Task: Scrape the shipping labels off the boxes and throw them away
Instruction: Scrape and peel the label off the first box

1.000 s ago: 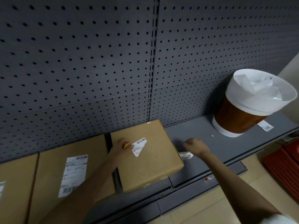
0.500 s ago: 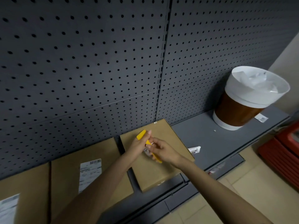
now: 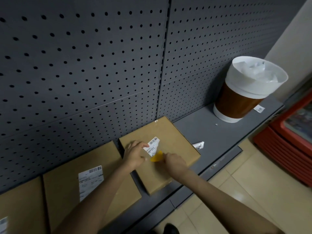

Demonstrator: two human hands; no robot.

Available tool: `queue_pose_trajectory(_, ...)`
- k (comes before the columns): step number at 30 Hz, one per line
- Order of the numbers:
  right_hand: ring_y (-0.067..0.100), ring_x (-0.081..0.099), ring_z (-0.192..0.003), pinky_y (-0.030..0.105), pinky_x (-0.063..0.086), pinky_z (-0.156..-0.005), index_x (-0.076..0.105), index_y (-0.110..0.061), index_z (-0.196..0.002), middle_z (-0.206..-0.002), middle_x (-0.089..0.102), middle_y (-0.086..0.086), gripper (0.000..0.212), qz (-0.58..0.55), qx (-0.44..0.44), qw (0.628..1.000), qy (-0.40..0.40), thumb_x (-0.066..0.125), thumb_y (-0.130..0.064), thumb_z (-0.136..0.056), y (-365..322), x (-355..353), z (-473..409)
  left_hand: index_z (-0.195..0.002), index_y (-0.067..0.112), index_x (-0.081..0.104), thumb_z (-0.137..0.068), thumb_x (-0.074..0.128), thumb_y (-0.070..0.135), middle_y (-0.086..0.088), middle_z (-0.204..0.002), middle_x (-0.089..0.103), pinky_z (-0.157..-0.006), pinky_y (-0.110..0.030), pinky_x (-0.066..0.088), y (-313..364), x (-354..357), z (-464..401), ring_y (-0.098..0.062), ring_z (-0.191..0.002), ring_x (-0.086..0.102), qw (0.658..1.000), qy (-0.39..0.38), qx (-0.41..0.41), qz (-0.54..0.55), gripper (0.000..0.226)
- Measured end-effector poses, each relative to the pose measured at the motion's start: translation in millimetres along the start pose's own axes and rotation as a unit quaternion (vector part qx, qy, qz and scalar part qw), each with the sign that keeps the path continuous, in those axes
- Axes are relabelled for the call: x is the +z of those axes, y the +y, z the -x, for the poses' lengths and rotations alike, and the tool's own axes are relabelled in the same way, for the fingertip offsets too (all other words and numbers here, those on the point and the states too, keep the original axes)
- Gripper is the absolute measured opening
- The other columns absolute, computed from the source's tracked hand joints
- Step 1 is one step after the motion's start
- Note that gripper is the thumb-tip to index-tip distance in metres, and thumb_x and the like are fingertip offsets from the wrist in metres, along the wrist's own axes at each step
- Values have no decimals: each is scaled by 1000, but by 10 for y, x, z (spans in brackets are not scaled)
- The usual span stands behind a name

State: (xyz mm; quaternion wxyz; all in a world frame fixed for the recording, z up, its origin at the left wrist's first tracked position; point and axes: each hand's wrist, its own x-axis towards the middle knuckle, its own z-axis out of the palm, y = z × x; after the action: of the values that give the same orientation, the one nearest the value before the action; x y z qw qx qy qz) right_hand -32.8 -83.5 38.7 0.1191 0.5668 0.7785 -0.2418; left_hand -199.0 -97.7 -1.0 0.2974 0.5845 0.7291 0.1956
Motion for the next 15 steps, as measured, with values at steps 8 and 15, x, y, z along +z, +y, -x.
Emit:
queue_pose_trajectory(8,30,56,-116,34,46,-94,53,-2,-121,-126,57,17,29,46,0,999,-2,36,-8,-99,-57,-15,-59,-114,28,58,-75,70,15,3,-126,47,-104,-28,26,-28,-10,-10,-19,-124,38,999,-6,20,-32,43)
queue_pose_trajectory(15,22,62,-93,27,40,-67,60,-19,-109,-99,67,3,39,-73,-45,992,87,50,-51,-90,206,-159,47,-120,29,55,-77,70,17,1,-130,45,-109,-30,22,-19,-10,3,-20,-128,36,999,5,20,-39,47)
